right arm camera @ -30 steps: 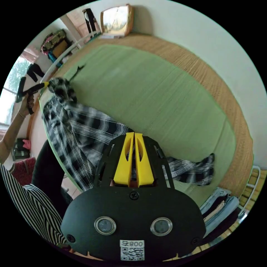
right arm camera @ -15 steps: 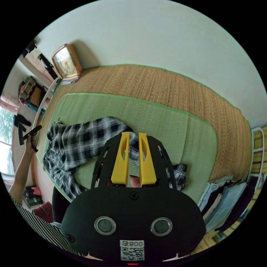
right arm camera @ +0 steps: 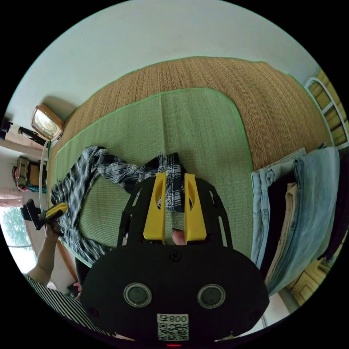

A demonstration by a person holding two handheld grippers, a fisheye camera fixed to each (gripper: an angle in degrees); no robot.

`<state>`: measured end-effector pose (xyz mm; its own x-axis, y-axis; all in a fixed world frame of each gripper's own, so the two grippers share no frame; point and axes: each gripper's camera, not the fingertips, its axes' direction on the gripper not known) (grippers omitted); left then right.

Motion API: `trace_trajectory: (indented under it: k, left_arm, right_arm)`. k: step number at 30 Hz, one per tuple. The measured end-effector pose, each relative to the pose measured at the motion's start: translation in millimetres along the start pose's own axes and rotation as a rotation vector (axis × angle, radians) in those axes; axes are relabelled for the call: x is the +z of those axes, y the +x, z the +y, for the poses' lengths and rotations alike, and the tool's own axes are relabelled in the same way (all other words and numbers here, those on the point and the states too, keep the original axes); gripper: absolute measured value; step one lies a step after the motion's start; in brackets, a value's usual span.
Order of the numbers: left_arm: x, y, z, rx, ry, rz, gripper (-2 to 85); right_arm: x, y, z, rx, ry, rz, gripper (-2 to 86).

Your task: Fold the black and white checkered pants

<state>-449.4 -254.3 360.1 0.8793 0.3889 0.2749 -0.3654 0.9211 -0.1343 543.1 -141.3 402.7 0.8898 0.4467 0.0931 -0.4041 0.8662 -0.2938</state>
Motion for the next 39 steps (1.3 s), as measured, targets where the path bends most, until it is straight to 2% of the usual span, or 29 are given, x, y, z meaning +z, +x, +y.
trace_trajectory:
  k: [6,12,18,23,26,28,30,31,34,39]
  left_arm:
    - [48,31,-55,0.083,-0.144,-0.178,1.0]
    - [45,41,-79,0.051,-0.122,-0.164,0.5]
    - [-1,47,-89,0.000,0.084,-0.054,0.2]
    - [-14,64,-90,0.049,0.133,0.042,0.2]
    - [11,76,-93,0.094,0.058,0.100,0.3]
    - [44,85,-96,0.103,-0.082,0.115,0.4]
    - [58,91,-98,0.104,-0.116,0.092,0.4]
    - [62,95,-100,0.103,-0.118,0.098,0.4]
    - [68,101,-107,0.115,-0.137,0.116,0.7]
    - [78,110,-117,0.104,-0.150,0.100,1.5]
  right_arm:
    - [11,-6,-26,-0.098,-0.068,0.095,7.7]
    - [-6,13,-39,-0.100,-0.058,0.048,3.1]
    - [-120,51,-52,-0.106,0.230,-0.156,0.7]
    - [-183,99,-39,-0.066,0.360,-0.177,0.5]
    - [-171,143,-28,0.043,0.315,-0.156,0.6]
    - [-149,171,-20,0.158,0.239,-0.095,0.8]
    - [-116,206,-7,0.288,0.102,-0.065,1.0]
    - [-112,211,-2,0.300,0.097,-0.069,1.2]
    - [-113,213,8,0.276,0.156,-0.120,2.9]
    - [-100,159,-30,0.058,0.083,-0.104,7.5]
